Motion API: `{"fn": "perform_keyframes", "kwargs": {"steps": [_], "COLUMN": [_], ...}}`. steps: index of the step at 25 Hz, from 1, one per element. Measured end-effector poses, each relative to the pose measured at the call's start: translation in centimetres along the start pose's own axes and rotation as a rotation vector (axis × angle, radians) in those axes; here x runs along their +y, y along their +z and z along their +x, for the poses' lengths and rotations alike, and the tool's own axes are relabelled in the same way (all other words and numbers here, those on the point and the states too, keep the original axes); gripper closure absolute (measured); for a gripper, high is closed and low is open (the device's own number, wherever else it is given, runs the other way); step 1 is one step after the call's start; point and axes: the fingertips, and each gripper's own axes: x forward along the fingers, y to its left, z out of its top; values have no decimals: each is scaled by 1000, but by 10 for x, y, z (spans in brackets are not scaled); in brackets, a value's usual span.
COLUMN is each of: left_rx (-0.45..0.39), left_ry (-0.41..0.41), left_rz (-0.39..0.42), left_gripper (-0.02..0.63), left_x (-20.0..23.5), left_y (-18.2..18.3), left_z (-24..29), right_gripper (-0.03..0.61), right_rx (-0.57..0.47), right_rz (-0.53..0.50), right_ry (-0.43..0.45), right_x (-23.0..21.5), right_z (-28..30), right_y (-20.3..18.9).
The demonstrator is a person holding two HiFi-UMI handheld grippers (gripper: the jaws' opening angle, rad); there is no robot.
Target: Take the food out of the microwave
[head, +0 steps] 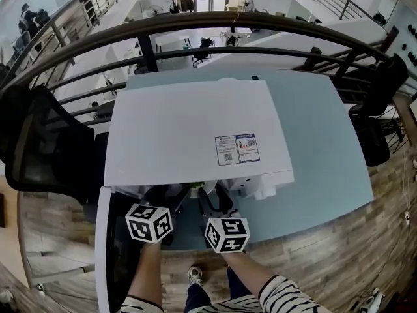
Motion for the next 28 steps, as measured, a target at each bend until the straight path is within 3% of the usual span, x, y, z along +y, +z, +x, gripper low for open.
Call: {"fn": "perform_keyframes", "kwargs": {"steps": [15, 19, 24, 26, 28], "left_rx": [-31, -84, -130, -143, -173], "left_ry": [25, 77, 94, 77, 49], "left_rz": [-85, -174, -295, -341, -388], "left_gripper": [333, 333, 334, 371, 463], "left_x": [-11, 1, 11, 11, 9], "left_y": [-26, -26, -31, -33, -31], "left_z": [-12, -13, -10, -8, -6], "right_gripper": [376, 394, 399, 401, 417], "right_rx": [23, 29, 71, 82, 90], "right_rz": [50, 156, 195, 227, 243], "right_ry": [15, 49, 89, 115, 143], "right_x": [-15, -22, -24, -24, -22], "right_z": [-15, -11, -3, 0, 3], "right_y": [-10, -10, -16, -17, -17]}}
